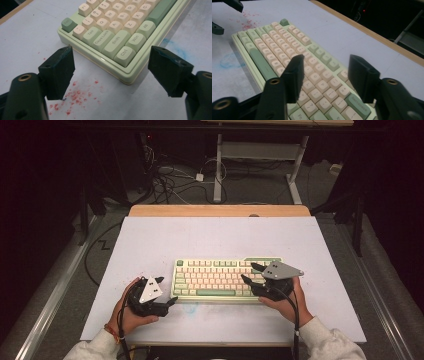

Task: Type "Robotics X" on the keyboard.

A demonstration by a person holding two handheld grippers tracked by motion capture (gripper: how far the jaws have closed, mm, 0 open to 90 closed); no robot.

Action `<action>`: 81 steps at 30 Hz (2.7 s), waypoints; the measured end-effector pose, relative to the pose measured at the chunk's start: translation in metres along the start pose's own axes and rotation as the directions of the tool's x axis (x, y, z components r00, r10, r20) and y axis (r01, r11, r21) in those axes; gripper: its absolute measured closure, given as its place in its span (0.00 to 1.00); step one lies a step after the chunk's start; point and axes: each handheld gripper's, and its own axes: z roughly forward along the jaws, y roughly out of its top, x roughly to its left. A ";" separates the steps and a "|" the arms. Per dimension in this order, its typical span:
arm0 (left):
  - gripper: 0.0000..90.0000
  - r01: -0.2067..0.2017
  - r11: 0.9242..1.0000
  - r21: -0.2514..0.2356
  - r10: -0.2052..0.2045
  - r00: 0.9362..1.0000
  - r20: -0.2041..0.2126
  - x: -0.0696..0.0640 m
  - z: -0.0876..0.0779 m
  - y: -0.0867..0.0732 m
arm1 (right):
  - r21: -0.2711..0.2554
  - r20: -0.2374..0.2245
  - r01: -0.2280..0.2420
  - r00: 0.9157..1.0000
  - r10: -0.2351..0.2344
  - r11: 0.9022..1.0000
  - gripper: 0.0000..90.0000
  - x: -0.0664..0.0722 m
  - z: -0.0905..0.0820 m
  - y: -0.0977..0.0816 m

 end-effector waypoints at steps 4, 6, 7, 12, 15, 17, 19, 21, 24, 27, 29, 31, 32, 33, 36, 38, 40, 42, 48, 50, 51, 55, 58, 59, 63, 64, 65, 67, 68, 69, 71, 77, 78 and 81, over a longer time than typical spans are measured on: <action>0.23 0.011 1.000 -0.013 -0.011 1.000 0.010 -0.001 -0.002 0.001 | -0.018 0.044 -0.017 0.999 0.018 1.000 0.36 -0.002 -0.011 -0.008; 0.24 0.009 1.000 -0.025 -0.009 1.000 0.008 0.000 -0.003 0.002 | -0.020 0.058 -0.022 0.998 0.024 1.000 0.34 -0.004 -0.017 -0.012; 0.24 0.018 1.000 -0.024 -0.018 1.000 0.015 -0.001 -0.003 0.003 | -0.019 0.065 -0.025 0.998 0.027 0.999 0.31 -0.004 -0.019 -0.015; 0.28 0.014 0.999 -0.036 -0.014 1.000 0.009 -0.001 -0.003 0.007 | -0.011 0.098 -0.029 0.995 0.030 1.000 0.24 -0.004 -0.027 -0.028; 0.33 0.021 0.999 -0.028 -0.020 1.000 0.017 -0.001 -0.002 0.011 | 0.001 0.118 -0.032 0.993 0.031 0.999 0.23 -0.002 -0.030 -0.035; 0.36 0.019 0.999 -0.036 -0.018 0.999 0.032 -0.002 -0.001 0.015 | 0.007 0.127 -0.030 0.992 0.029 1.000 0.23 0.000 -0.032 -0.040; 0.44 0.016 0.999 -0.047 -0.014 0.998 0.059 -0.002 0.000 0.020 | 0.014 0.128 -0.035 0.991 0.033 0.999 0.23 0.002 -0.034 -0.044; 0.60 0.011 0.999 -0.044 -0.006 0.995 0.103 -0.002 0.003 0.026 | 0.021 0.126 -0.034 0.992 0.031 0.999 0.23 0.004 -0.035 -0.047; 0.79 -0.001 0.999 -0.042 0.006 0.991 0.131 -0.003 0.008 0.038 | 0.032 0.123 -0.033 0.992 0.029 0.999 0.23 0.007 -0.036 -0.050; 0.91 0.005 0.999 -0.045 0.003 0.984 0.181 -0.004 0.013 0.050 | 0.038 0.121 -0.036 0.992 0.031 0.999 0.23 0.010 -0.038 -0.052; 0.97 -0.015 0.999 -0.033 0.021 0.980 0.198 -0.007 0.018 0.057 | 0.043 0.121 -0.032 0.992 0.027 0.999 0.24 0.011 -0.039 -0.054; 0.98 -0.027 0.999 -0.021 0.031 0.977 0.212 -0.010 0.024 0.063 | 0.047 0.118 -0.032 0.993 0.026 0.998 0.24 0.012 -0.040 -0.055; 0.98 -0.032 0.999 -0.015 0.035 0.974 0.222 -0.011 0.028 0.066 | 0.051 0.122 -0.034 0.992 0.028 0.998 0.24 0.013 -0.040 -0.055; 0.98 -0.043 0.999 -0.006 0.043 0.973 0.228 -0.013 0.031 0.070 | 0.050 0.120 -0.035 0.992 0.028 0.998 0.24 0.013 -0.041 -0.056; 0.98 -0.062 0.998 0.008 0.059 0.967 0.246 -0.016 0.041 0.080 | 0.056 0.121 -0.030 0.992 0.024 0.998 0.24 0.013 -0.041 -0.056; 0.98 -0.089 0.996 0.016 0.082 0.964 0.255 -0.019 0.047 0.086 | 0.057 0.121 -0.033 0.992 0.026 0.998 0.24 0.013 -0.040 -0.057; 0.98 -0.092 0.996 0.016 0.084 0.960 0.267 -0.022 0.053 0.092 | 0.060 0.117 -0.027 0.993 0.020 0.998 0.24 0.013 -0.039 -0.057; 0.98 -0.115 0.993 0.032 0.102 0.957 0.271 -0.025 0.060 0.097 | 0.068 0.117 -0.025 0.993 0.017 0.997 0.24 0.013 -0.038 -0.058; 0.98 -0.141 0.988 0.060 0.118 0.950 0.288 -0.031 0.078 0.105 | 0.074 0.110 -0.013 0.994 0.005 0.997 0.24 0.014 -0.037 -0.059; 0.98 -0.144 0.987 0.070 0.119 0.951 0.286 -0.032 0.081 0.105 | 0.078 0.108 -0.011 0.994 0.003 0.997 0.24 0.014 -0.036 -0.059; 0.98 -0.146 0.986 0.075 0.119 0.951 0.286 -0.032 0.083 0.105 | 0.078 0.108 -0.010 0.994 0.001 0.997 0.24 0.014 -0.036 -0.059; 0.98 -0.152 0.984 0.093 0.121 0.952 0.280 -0.032 0.088 0.106 | 0.083 0.105 -0.007 0.994 -0.002 0.996 0.24 0.015 -0.035 -0.059; 0.98 -0.158 0.982 0.102 0.124 0.952 0.279 -0.033 0.091 0.106 | 0.086 0.102 -0.007 0.995 -0.002 0.996 0.24 0.015 -0.035 -0.060; 0.98 -0.160 0.982 0.104 0.125 0.952 0.280 -0.033 0.091 0.106 | 0.086 0.101 -0.007 0.995 -0.001 0.996 0.25 0.015 -0.035 -0.059; 0.98 -0.168 0.979 0.115 0.131 0.952 0.278 -0.033 0.093 0.106 | 0.094 0.105 -0.007 0.995 -0.003 0.996 0.25 0.015 -0.034 -0.059; 0.98 -0.175 0.976 0.128 0.134 0.951 0.278 -0.034 0.095 0.106 | 0.093 0.104 -0.005 0.995 -0.005 0.996 0.25 0.015 -0.034 -0.059; 0.98 -0.177 0.976 0.128 0.137 0.951 0.276 -0.034 0.096 0.105 | 0.095 0.107 -0.004 0.994 -0.006 0.995 0.25 0.014 -0.035 -0.059; 0.98 -0.179 0.976 0.127 0.139 0.952 0.274 -0.034 0.095 0.106 | 0.097 0.106 -0.007 0.994 -0.003 0.995 0.25 0.014 -0.035 -0.059; 0.98 -0.180 0.976 0.124 0.141 0.952 0.272 -0.034 0.094 0.106 | 0.095 0.107 -0.007 0.994 -0.004 0.995 0.25 0.014 -0.035 -0.059; 0.98 -0.175 0.978 0.114 0.139 0.953 0.271 -0.034 0.093 0.106 | 0.094 0.108 -0.005 0.994 -0.005 0.996 0.25 0.014 -0.035 -0.059; 0.98 -0.174 0.980 0.097 0.144 0.954 0.262 -0.033 0.089 0.107 | 0.091 0.106 -0.006 0.994 -0.004 0.996 0.25 0.014 -0.036 -0.059; 0.95 -0.166 0.985 0.051 0.149 0.960 0.236 -0.029 0.079 0.109 | 0.090 0.107 -0.003 0.994 -0.007 0.996 0.25 0.013 -0.036 -0.059; 0.95 -0.162 0.986 0.042 0.148 0.961 0.234 -0.028 0.077 0.109 | 0.089 0.108 -0.002 0.994 -0.007 0.996 0.25 0.013 -0.036 -0.059; 0.91 -0.153 0.988 0.020 0.145 0.965 0.220 -0.026 0.073 0.108 | 0.088 0.107 -0.002 0.994 -0.007 0.996 0.25 0.013 -0.036 -0.059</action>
